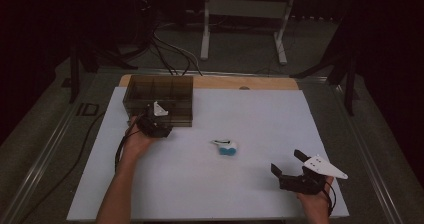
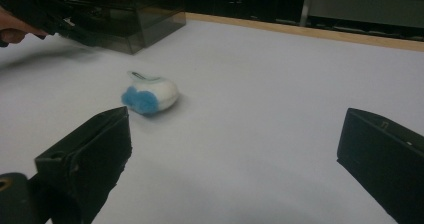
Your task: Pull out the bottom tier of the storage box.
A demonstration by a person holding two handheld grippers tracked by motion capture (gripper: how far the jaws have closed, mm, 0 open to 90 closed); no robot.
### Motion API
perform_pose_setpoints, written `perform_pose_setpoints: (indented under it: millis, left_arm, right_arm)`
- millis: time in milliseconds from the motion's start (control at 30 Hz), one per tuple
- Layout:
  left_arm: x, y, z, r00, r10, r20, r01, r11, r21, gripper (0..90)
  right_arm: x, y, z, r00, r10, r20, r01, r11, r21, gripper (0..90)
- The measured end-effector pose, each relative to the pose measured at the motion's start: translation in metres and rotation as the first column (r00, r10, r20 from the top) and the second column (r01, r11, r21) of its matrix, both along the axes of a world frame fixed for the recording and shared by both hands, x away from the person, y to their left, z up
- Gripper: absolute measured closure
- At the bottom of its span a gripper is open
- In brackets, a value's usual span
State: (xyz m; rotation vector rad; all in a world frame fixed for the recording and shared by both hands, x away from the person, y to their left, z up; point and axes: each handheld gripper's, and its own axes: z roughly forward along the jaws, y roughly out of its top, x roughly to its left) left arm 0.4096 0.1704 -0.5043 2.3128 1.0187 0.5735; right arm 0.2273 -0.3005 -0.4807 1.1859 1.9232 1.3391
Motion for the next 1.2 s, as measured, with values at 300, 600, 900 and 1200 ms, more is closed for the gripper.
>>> perform_pose_setpoints:
  millis: [300,600,900,1200]
  left_arm:
    - [0.001,0.004,-0.003,0.9996,0.024,0.012,-0.025,0.9975,0.067,43.5]
    - [0.002,0.011,-0.004,0.9992,0.04,0.005,-0.04,0.995,0.091,44.0]
    - [0.003,0.012,-0.001,0.999,0.037,-0.026,-0.034,0.9956,0.087,45.5]
    - [0.001,0.013,-0.001,0.9989,0.029,-0.036,-0.026,0.9964,0.081,46.4]
  right_arm:
    - [0.0,0.0,0.0,1.0,0.005,0.0,-0.005,1.0,-0.002,1.3]
    - [0.001,0.001,-0.001,1.0,0.007,0.001,-0.007,1.0,-0.007,1.3]
    - [0.0,0.0,0.0,1.0,0.006,0.001,-0.006,1.0,-0.003,1.3]
    - [-0.001,-0.001,0.0,1.0,0.002,0.002,-0.002,1.0,-0.001,1.3]
